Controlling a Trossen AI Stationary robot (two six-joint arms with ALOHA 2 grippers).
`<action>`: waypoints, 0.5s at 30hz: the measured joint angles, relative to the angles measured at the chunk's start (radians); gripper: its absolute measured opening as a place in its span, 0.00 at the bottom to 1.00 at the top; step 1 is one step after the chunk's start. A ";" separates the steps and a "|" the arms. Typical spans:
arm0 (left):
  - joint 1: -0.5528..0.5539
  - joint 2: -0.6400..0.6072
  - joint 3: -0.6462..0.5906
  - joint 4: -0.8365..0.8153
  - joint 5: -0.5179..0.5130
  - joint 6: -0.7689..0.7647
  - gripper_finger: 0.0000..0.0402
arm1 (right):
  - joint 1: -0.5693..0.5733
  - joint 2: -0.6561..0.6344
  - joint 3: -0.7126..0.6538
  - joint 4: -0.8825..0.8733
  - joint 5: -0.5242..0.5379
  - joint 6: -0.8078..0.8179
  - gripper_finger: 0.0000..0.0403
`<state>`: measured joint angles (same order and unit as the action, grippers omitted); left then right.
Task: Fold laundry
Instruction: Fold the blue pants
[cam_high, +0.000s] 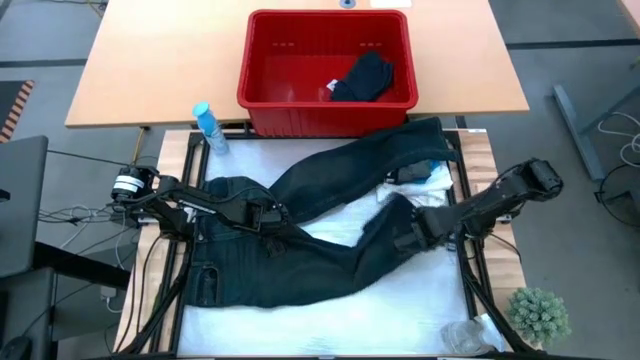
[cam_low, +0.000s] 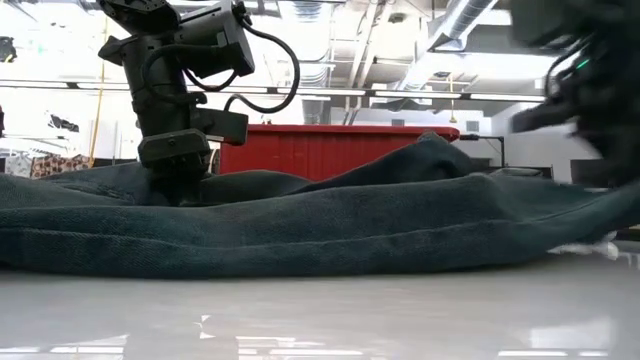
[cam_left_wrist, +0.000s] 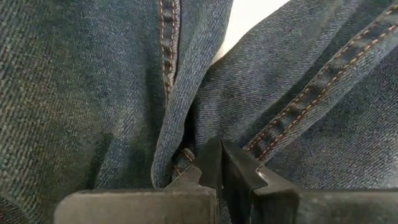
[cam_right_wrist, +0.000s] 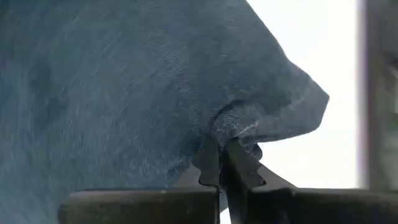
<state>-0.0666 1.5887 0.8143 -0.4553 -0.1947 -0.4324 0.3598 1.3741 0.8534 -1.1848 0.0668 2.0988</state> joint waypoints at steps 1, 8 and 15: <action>0.000 0.000 0.000 0.000 0.000 0.000 0.00 | 0.035 0.002 0.014 -0.032 -0.035 0.031 0.06; 0.000 0.000 0.000 -0.002 0.003 0.000 0.00 | 0.275 0.005 0.054 -0.065 -0.263 0.281 0.06; 0.000 0.000 0.001 -0.015 0.031 0.000 0.00 | 0.394 0.040 0.054 -0.046 -0.396 0.305 0.10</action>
<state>-0.0662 1.5887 0.8154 -0.4704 -0.1639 -0.4320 0.7542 1.4145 0.9077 -1.2309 -0.3290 2.4036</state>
